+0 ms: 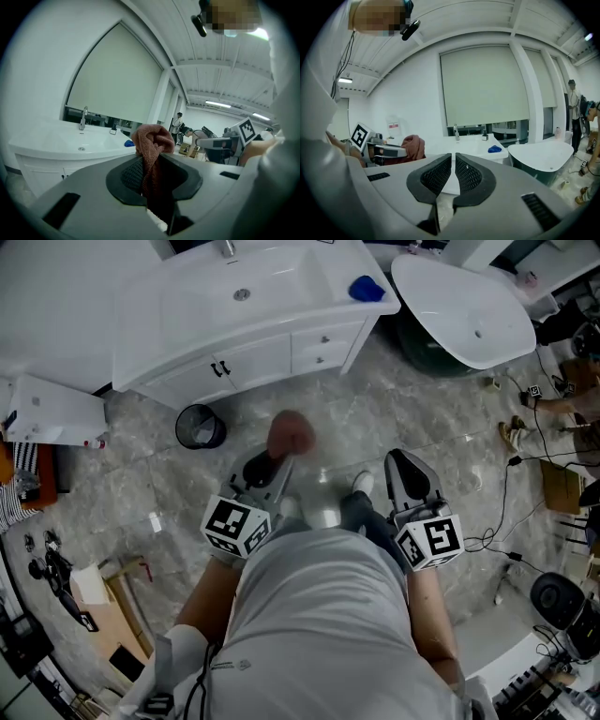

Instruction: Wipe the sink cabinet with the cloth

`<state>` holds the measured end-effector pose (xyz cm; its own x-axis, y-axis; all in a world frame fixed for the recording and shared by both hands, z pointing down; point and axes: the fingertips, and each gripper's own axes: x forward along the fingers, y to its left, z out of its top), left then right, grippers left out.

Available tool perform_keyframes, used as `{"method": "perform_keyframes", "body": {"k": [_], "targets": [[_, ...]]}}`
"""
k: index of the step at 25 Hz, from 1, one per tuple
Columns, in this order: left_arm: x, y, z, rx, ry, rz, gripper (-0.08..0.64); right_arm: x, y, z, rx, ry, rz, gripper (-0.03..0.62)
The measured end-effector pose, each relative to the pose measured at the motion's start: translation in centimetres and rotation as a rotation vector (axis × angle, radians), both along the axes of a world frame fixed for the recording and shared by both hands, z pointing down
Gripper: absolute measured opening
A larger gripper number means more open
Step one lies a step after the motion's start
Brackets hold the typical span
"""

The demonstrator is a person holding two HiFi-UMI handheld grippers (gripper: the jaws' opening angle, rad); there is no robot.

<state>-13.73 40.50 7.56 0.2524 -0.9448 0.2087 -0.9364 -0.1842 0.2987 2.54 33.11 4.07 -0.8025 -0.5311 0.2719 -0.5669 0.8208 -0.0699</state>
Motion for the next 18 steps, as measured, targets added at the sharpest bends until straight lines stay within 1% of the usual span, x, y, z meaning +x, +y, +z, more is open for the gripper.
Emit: {"method": "perform_keyframes", "body": {"k": [4, 8, 13, 15, 18], "targets": [[1.4, -2.8, 0.6, -0.024, -0.020, -0.034, 0.077, 1.1, -3.6, 1.0, -0.021, -0.013, -0.045, 0.038], [2.8, -6.4, 0.7, -0.062, -0.026, -0.097, 0.077, 2.4, -8.2, 1.5, -0.079, -0.021, -0.093, 0.038], [5.5, -10.8, 1.3, -0.110, -0.036, -0.168, 0.077, 4.6, -14.0, 2.2, -0.123, -0.040, -0.159, 0.038], [6.5, -12.1, 1.5, -0.129, -0.033, -0.198, 0.077, 5.4, -15.8, 2.5, -0.144, -0.045, -0.184, 0.038], [7.3, -13.7, 2.0, -0.164, -0.049, -0.237, 0.077, 6.2, -17.8, 2.8, -0.169, -0.051, -0.216, 0.038]]}}
